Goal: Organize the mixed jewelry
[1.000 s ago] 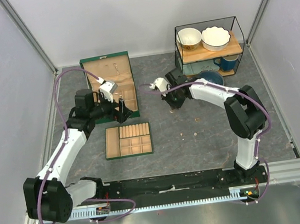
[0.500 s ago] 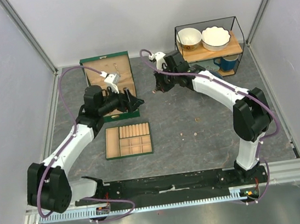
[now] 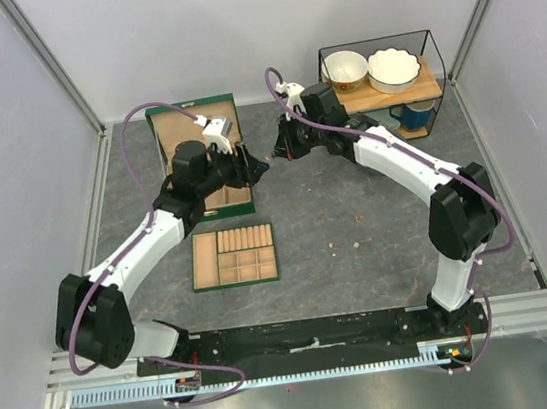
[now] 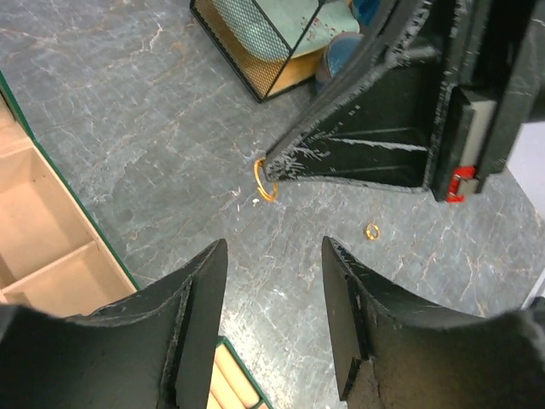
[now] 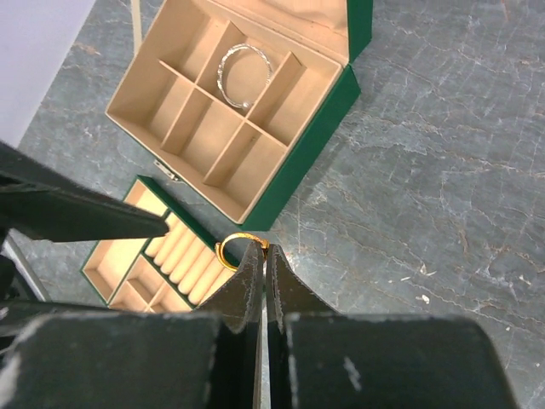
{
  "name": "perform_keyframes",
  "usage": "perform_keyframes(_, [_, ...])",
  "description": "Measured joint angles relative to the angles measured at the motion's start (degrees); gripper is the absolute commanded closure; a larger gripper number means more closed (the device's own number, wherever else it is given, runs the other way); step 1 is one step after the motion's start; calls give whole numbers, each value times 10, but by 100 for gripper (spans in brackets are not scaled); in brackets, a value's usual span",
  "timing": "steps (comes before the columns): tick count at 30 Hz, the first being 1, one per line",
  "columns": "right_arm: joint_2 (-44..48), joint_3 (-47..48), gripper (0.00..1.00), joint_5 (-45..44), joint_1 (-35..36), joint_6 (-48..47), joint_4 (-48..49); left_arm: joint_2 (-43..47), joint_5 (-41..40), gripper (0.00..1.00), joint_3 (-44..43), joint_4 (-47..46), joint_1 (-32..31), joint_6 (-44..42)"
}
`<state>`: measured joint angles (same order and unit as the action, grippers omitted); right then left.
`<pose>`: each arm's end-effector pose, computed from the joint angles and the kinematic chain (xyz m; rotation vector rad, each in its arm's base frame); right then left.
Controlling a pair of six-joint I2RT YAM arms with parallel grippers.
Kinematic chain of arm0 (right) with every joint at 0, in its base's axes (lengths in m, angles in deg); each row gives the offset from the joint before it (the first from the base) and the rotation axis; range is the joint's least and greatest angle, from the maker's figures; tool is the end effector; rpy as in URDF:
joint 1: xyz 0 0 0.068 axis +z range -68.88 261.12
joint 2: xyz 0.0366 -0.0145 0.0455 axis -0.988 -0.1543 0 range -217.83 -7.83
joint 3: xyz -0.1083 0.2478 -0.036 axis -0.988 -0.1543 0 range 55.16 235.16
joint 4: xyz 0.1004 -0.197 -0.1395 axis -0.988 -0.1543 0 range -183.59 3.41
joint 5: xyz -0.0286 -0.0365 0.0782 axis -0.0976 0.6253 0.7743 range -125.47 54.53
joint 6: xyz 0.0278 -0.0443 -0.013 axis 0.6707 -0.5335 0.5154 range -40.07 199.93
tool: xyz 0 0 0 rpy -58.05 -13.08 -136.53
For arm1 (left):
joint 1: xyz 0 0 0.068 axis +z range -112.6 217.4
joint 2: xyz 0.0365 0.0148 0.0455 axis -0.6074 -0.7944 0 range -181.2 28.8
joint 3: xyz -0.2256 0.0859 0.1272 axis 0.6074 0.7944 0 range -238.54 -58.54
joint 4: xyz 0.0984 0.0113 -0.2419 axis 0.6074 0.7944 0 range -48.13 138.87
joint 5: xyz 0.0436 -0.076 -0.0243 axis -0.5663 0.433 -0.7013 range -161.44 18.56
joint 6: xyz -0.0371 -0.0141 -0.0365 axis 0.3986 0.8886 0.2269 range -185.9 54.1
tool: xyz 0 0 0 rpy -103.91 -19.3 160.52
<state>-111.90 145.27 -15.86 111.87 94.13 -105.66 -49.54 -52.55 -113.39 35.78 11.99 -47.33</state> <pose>0.3604 0.2284 0.3101 -0.5243 2.1617 0.8129 0.2823 -0.1468 0.2974 0.3506 1.9119 -0.8284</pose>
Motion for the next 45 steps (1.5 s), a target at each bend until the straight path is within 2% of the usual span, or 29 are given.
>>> perform_keyframes(11, [45, -24, 100, 12, 0, 27, 30, -43, -13, 50, -36, 2, 0, 25])
perform_keyframes(29, [50, -52, 100, 10, 1, 32, 40, -45, -4, 54, -46, 3, 0, 46])
perform_keyframes(39, [50, -53, 100, 10, 1, 32, 40, -56, 7, 66, -50, 0, 0, 61])
perform_keyframes(45, [50, -54, 100, 11, 1, 34, 42, -63, 10, 67, -56, 0, 0, 66])
